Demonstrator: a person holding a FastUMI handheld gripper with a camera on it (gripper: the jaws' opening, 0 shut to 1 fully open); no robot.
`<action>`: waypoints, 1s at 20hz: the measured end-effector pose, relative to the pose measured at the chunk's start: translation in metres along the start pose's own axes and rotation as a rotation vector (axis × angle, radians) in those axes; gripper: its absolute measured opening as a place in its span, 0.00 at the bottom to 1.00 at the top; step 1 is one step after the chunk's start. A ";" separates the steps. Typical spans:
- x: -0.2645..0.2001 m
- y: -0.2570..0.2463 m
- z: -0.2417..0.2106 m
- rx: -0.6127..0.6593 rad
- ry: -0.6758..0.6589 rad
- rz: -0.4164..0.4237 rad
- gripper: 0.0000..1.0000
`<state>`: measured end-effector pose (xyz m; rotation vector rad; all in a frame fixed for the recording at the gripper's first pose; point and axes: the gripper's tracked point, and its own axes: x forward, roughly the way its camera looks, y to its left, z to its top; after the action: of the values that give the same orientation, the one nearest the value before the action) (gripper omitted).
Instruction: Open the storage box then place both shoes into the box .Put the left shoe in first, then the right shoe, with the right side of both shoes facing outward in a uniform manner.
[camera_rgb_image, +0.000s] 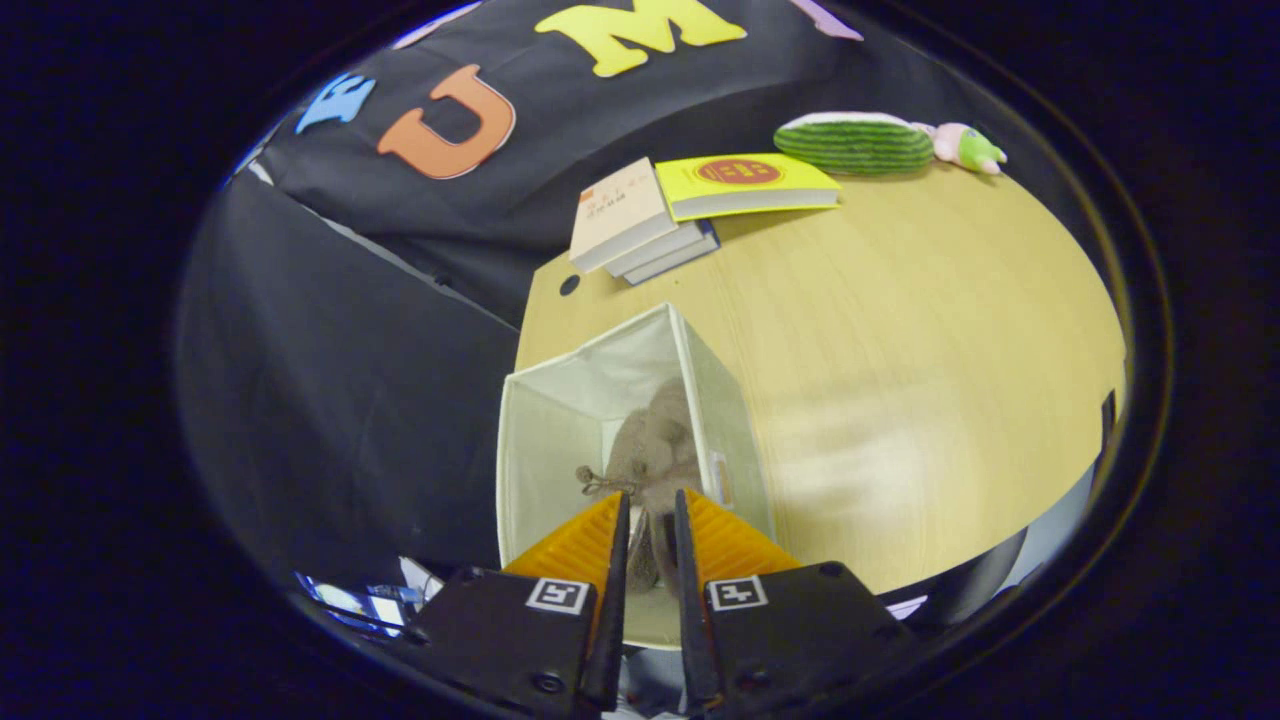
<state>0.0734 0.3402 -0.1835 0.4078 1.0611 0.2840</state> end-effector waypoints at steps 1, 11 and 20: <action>-0.007 0.002 0.008 -0.036 -0.048 0.007 0.33; -0.142 0.013 0.062 -0.357 -0.704 -0.068 0.87; -0.257 0.018 0.040 -0.517 -1.081 -0.098 1.00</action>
<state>-0.0107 0.2420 0.0431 0.0024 -0.0690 0.1927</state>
